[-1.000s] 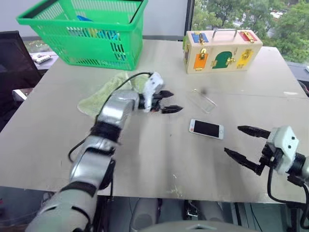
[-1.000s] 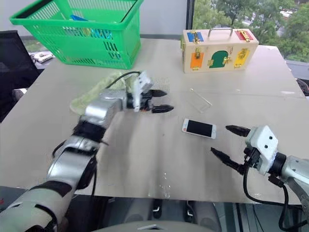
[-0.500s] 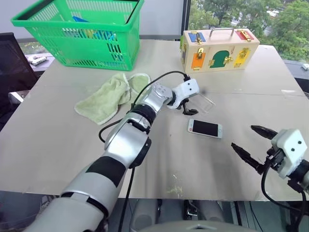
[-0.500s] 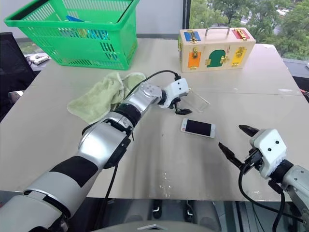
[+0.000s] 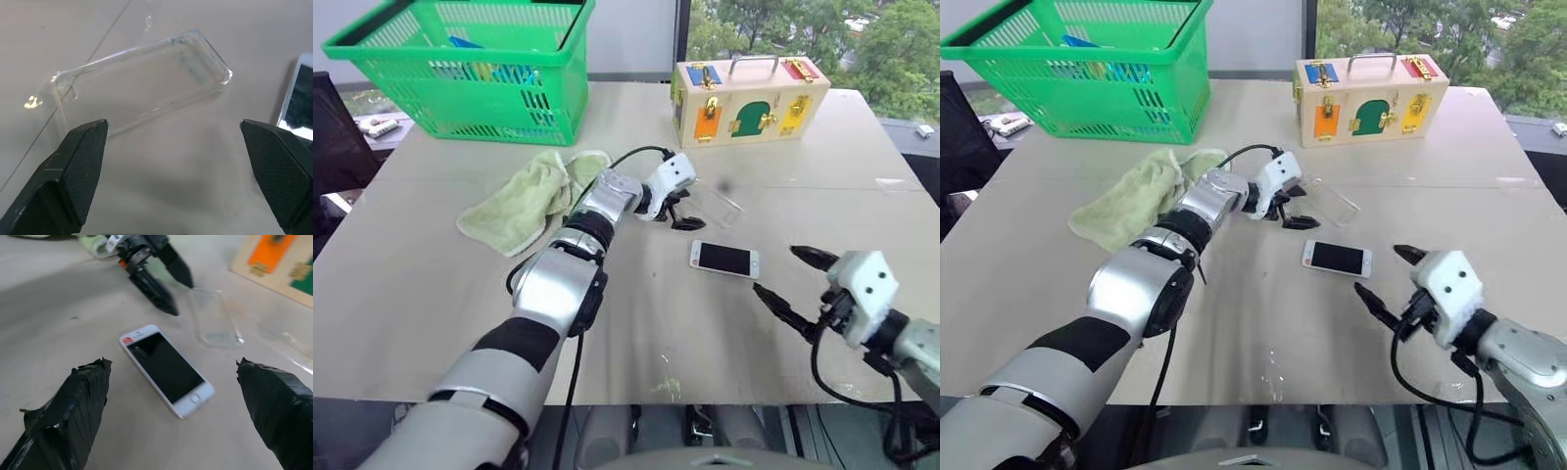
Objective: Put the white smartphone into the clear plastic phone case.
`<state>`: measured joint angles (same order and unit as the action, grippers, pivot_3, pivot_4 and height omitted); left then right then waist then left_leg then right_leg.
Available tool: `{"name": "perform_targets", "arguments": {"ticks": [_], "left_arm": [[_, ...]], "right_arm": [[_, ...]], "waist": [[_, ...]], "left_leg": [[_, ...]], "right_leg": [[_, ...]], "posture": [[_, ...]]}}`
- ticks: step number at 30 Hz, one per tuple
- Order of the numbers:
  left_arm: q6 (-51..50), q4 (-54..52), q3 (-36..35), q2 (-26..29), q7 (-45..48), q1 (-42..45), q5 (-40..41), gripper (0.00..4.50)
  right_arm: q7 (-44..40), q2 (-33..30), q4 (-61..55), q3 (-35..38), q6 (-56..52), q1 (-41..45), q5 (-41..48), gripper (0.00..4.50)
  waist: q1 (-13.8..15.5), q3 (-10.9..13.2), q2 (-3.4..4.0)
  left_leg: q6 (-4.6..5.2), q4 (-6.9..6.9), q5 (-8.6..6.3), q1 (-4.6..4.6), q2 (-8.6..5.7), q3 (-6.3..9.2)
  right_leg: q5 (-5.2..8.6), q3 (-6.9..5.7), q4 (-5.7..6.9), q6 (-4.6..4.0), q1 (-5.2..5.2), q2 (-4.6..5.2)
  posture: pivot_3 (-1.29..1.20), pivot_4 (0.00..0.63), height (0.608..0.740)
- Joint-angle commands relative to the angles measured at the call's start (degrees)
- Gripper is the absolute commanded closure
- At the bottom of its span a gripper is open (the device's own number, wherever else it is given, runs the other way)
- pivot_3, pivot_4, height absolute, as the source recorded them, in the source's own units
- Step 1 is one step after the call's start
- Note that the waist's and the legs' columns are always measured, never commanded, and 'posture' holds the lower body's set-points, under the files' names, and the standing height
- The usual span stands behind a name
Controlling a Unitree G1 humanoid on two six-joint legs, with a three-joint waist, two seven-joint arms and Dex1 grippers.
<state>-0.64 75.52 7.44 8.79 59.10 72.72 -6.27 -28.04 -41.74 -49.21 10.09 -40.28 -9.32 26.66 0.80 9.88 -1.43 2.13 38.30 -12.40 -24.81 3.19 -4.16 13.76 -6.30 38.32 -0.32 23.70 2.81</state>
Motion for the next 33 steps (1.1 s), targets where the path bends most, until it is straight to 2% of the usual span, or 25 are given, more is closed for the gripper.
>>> {"name": "perform_targets", "arguments": {"ticks": [1, 3, 6, 9, 12, 15, 17, 18, 20, 21, 24, 27, 33], "left_arm": [[-1.33, -4.89, -2.70, 1.78, 2.51, -1.99, 2.99, 0.01], [-2.98, -8.51, -3.73, 3.20, 3.63, -4.82, 4.49, 0.01], [-6.42, -17.40, -4.59, 5.18, 4.85, -10.56, 6.66, 0.01], [-8.47, -38.08, -6.95, 7.75, 7.38, -23.13, 12.66, 0.01], [-10.72, -55.22, -8.55, 9.18, 6.71, -33.18, 17.40, 0.01], [-14.68, -66.38, -9.21, 10.86, 6.11, -39.24, 21.39, 0.01], [-19.89, -73.01, -10.83, 13.82, 7.08, -42.90, 25.86, 0.01], [-22.13, -75.43, -11.21, 15.05, 7.19, -44.16, 27.61, 0.00], [-24.89, -79.20, -12.26, 17.50, 7.13, -46.53, 30.39, 0.00], [-26.03, -80.97, -12.84, 18.93, 7.30, -47.92, 31.58, 0.00], [-27.81, -85.18, -14.07, 22.07, 6.39, -51.44, 33.59, 0.00], [-28.62, -87.36, -15.09, 24.01, 4.90, -54.16, 34.73, 0.00], [-28.46, -89.45, -15.66, 25.72, 2.72, -57.42, 36.06, 0.00]], "right_arm": [[1.82, 0.38, 3.30, -1.94, -7.29, 7.60, 2.31, 0.00], [1.68, 1.42, 8.22, -4.35, -10.29, 14.38, 3.14, 0.00], [2.82, 1.94, 16.51, -9.84, -11.75, 23.01, -1.31, 0.00], [3.34, 6.43, 31.26, -15.43, -10.55, 34.88, -5.41, 0.00], [2.19, 10.11, 42.03, -18.60, -8.57, 42.20, -8.13, 0.00], [0.28, 12.20, 49.50, -20.40, -6.04, 46.33, -10.45, 0.00], [-1.06, 14.49, 56.56, -22.43, -3.01, 50.44, -12.61, 0.00], [-1.73, 15.21, 58.96, -23.02, -1.84, 51.74, -13.43, 0.52], [-3.46, 16.20, 63.01, -24.46, 0.37, 53.74, -15.14, 1.14], [-4.29, 16.56, 65.05, -25.33, 1.39, 54.59, -16.19, 1.14], [-6.58, 17.22, 69.88, -26.76, 3.90, 56.24, -18.58, 2.05], [-9.34, 17.39, 71.93, -27.72, 6.52, 56.91, -20.36, 3.54], [-12.33, 18.74, 74.05, -27.87, 7.13, 57.96, -22.00, 3.54]], "waist": [[0.01, 0.00, 0.00], [-0.34, 0.00, 0.01], [-0.35, 0.01, 0.04], [-0.43, 0.01, 0.04], [-1.36, 0.05, 0.12], [-0.87, 0.05, 0.11], [-1.19, 0.05, 0.11], [-1.44, 0.05, 0.13], [-1.39, 0.05, 0.13], [-1.51, 0.05, 0.14], [-1.47, 0.06, 0.15], [-1.47, 0.06, 0.16], [-1.52, 0.06, 0.17]], "left_leg": [[0.00, 0.01, 0.00, 0.02, 0.00, 0.01], [0.00, 0.00, 0.00, 0.04, 0.00, 0.00], [0.00, 0.00, 0.00, 0.12, 0.01, -0.07], [-0.01, -0.01, 0.01, 0.08, 0.03, -0.12], [-0.12, 0.00, 0.07, 0.16, 0.01, -0.19], [-0.29, 0.01, 0.18, 0.11, -0.01, -0.16], [-0.26, 0.02, 0.16, 0.11, -0.02, -0.16], [-0.07, 0.01, 0.04, 0.14, -0.02, -0.22], [-0.04, 0.01, 0.02, 0.17, -0.01, -0.22], [-0.04, 0.01, 0.02, 0.17, -0.01, -0.23], [-0.04, -0.01, 0.02, 0.18, 0.01, -0.23], [-0.04, 0.00, 0.02, 0.17, 0.01, -0.23], [-0.03, -0.01, 0.02, 0.21, 0.02, -0.23]], "right_leg": [[0.00, 0.00, 0.01, 0.00, -0.01, 0.00], [0.00, 0.02, 0.06, -0.01, 0.00, 0.00], [0.01, 0.13, 0.23, -0.02, 0.06, -0.01], [-0.03, 0.20, 0.39, -0.10, 0.16, 0.00], [-0.12, 0.60, 0.56, -0.23, 0.29, 0.09], [-0.12, 0.52, 0.56, -0.23, 0.31, 0.07], [-0.12, 0.50, 0.55, -0.23, 0.30, 0.07], [-0.13, 0.56, 0.56, -0.22, 0.30, 0.07], [-0.13, 0.58, 0.58, -0.22, 0.30, 0.07], [-0.12, 0.58, 0.57, -0.22, 0.30, 0.06], [-0.12, 0.59, 0.57, -0.22, 0.31, 0.05], [-0.12, 0.58, 0.57, -0.23, 0.31, 0.07], [-0.12, 0.59, 0.58, -0.22, 0.30, 0.07]], "posture": [[0.00, 0.150, 0.740], [0.00, 0.150, 0.740], [0.00, 0.150, 0.740], [0.00, 0.150, 0.740], [0.00, 0.150, 0.740], [0.00, 0.150, 0.740], [0.00, 0.150, 0.740], [0.00, 0.150, 0.740], [0.00, 0.150, 0.740], [0.00, 0.150, 0.740], [0.00, 0.150, 0.740], [0.00, 0.150, 0.740], [0.00, 0.150, 0.740]]}}
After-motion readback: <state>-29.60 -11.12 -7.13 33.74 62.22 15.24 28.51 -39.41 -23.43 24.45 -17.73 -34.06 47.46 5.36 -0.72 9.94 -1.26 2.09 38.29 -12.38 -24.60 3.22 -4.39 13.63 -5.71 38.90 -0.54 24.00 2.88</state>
